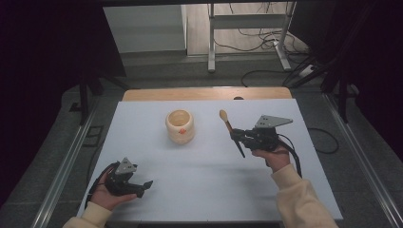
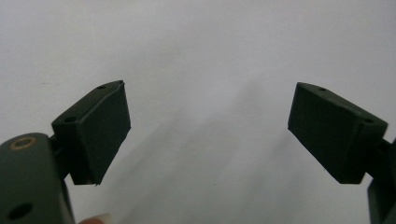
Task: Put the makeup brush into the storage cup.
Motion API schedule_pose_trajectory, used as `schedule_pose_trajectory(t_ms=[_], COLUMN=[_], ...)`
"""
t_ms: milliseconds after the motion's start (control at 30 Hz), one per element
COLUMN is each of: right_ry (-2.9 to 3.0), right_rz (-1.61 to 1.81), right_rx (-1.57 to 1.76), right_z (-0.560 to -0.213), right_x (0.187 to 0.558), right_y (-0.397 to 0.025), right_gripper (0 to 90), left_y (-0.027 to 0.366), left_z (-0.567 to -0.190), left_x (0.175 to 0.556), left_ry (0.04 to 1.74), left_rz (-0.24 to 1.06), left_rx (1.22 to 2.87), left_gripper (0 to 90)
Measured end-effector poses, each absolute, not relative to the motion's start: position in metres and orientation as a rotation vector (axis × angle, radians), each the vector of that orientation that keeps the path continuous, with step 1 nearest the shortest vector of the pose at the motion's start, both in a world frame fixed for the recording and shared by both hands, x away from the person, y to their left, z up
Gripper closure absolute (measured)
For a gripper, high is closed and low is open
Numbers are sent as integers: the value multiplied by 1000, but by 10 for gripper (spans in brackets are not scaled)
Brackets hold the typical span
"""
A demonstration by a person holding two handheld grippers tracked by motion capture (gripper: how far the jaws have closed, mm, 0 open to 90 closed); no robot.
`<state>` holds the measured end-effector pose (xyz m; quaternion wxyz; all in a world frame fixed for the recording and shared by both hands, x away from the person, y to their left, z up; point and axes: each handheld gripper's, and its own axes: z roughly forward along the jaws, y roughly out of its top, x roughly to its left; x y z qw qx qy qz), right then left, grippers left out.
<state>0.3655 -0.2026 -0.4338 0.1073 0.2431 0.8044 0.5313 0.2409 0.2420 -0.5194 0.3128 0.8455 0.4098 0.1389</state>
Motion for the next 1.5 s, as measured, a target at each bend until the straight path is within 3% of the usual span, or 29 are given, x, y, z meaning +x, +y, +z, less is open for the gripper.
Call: schedule_pose_trajectory(t_ms=[1133,1500], right_ry=[2241,2231], right_rz=[1743,1764], right_rx=[837,835], right_z=[-433,-432], right_x=[369,366], right_y=[-194,-190], right_gripper=[791,791], left_y=[242,226], left_z=[-519,-507], left_x=[241,248], left_ry=[1074,1042], left_rz=[368,359], left_rx=[2231,2153], left_gripper=[135,136])
